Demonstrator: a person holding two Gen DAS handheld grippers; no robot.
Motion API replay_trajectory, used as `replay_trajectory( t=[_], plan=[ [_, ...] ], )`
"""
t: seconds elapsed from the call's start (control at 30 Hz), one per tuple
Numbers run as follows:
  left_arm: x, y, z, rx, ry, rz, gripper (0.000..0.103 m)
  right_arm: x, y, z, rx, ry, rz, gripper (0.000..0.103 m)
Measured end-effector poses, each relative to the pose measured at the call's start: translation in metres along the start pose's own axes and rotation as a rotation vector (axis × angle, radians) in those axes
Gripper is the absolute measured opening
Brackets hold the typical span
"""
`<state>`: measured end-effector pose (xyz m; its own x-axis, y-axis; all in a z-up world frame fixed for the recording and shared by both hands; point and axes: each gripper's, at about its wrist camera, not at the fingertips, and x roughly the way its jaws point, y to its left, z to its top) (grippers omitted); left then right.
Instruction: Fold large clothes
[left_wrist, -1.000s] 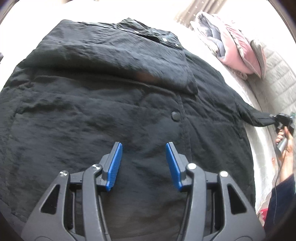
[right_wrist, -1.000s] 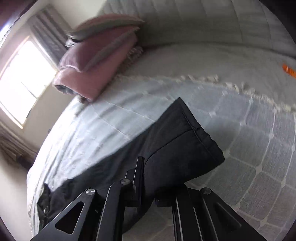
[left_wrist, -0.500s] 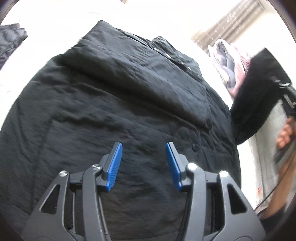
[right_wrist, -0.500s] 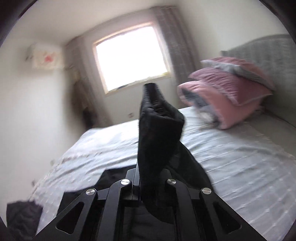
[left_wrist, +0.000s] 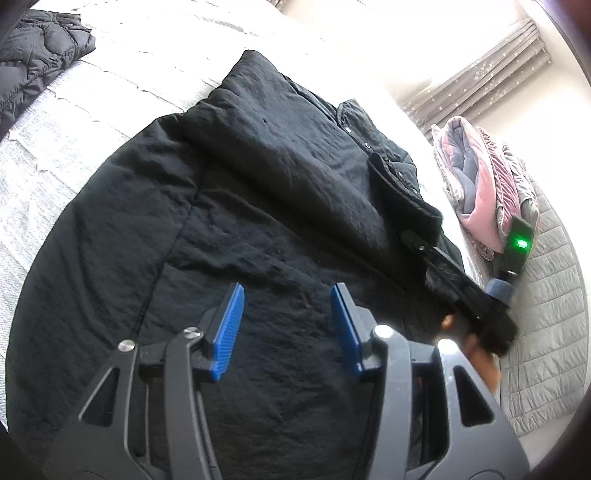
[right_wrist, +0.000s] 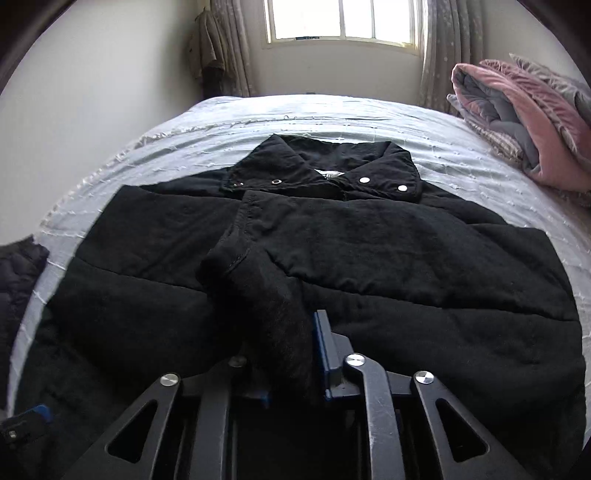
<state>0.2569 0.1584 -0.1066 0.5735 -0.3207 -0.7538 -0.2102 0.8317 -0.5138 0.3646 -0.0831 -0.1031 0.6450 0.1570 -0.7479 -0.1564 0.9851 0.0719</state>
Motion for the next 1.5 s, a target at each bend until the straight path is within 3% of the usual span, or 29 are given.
replay_trajectory(
  t=[0.03,0.13,0.17,0.23,0.33,0.4,0.47,0.6,0.73,0.83,0.97,1.1,1.17,1.2,1.27,1.33,1.4,1.5],
  plan=[
    [0.001,0.0,0.0,-0.002,0.001,-0.002,0.05,-0.01,0.0,0.005,0.009,0.005,0.038,0.032],
    [-0.001,0.002,-0.001,0.003,0.002,0.0,0.05,-0.031,0.012,0.009,-0.008,0.01,0.13,0.066],
    [-0.001,0.003,-0.001,0.003,0.003,0.002,0.05,-0.038,0.017,0.008,-0.025,0.001,0.168,0.069],
    [0.001,0.004,-0.001,0.0,0.004,0.003,0.05,-0.056,0.021,0.002,-0.045,-0.04,0.203,0.069],
    [0.0,0.002,-0.001,0.004,0.005,0.003,0.05,-0.071,0.001,0.009,0.023,-0.101,0.133,0.068],
    [0.0,0.001,0.0,0.006,0.004,0.004,0.05,-0.066,-0.03,0.013,0.11,-0.071,0.075,0.062],
    [0.001,-0.001,0.0,0.008,0.006,0.0,0.05,-0.054,-0.051,0.008,0.142,-0.015,0.039,0.048],
    [0.004,-0.007,-0.003,0.037,0.012,0.011,0.05,-0.019,-0.053,-0.015,0.117,0.09,0.008,0.048],
    [0.006,-0.009,-0.004,0.046,0.015,0.021,0.05,-0.011,-0.036,-0.019,0.082,0.085,-0.064,0.05],
    [0.006,-0.009,-0.004,0.047,0.015,0.02,0.05,-0.024,-0.039,-0.012,0.069,0.11,-0.023,0.049],
    [0.008,-0.013,-0.006,0.058,0.018,0.021,0.05,-0.056,-0.082,-0.009,0.169,0.026,-0.072,0.049],
    [0.011,-0.018,-0.008,0.069,0.017,0.023,0.05,-0.047,-0.145,-0.025,0.336,0.089,-0.146,0.049],
    [0.012,-0.022,-0.009,0.082,0.019,0.02,0.05,-0.025,-0.158,-0.04,0.351,0.151,-0.126,0.049],
    [0.013,-0.024,-0.011,0.093,0.021,0.023,0.05,-0.024,-0.154,-0.041,0.307,0.124,-0.136,0.049],
    [0.015,-0.027,-0.012,0.101,0.025,0.026,0.05,-0.028,-0.148,-0.036,0.274,0.152,-0.159,0.049],
    [0.017,-0.028,-0.013,0.109,0.028,0.03,0.05,-0.045,-0.147,-0.033,0.331,0.158,-0.107,0.049],
    [0.017,-0.032,-0.016,0.119,0.028,0.034,0.05,-0.077,-0.141,-0.038,0.362,0.11,-0.032,0.049],
    [0.019,-0.038,-0.02,0.146,0.03,0.036,0.05,-0.12,-0.129,-0.058,0.328,0.104,-0.007,0.054]
  ],
)
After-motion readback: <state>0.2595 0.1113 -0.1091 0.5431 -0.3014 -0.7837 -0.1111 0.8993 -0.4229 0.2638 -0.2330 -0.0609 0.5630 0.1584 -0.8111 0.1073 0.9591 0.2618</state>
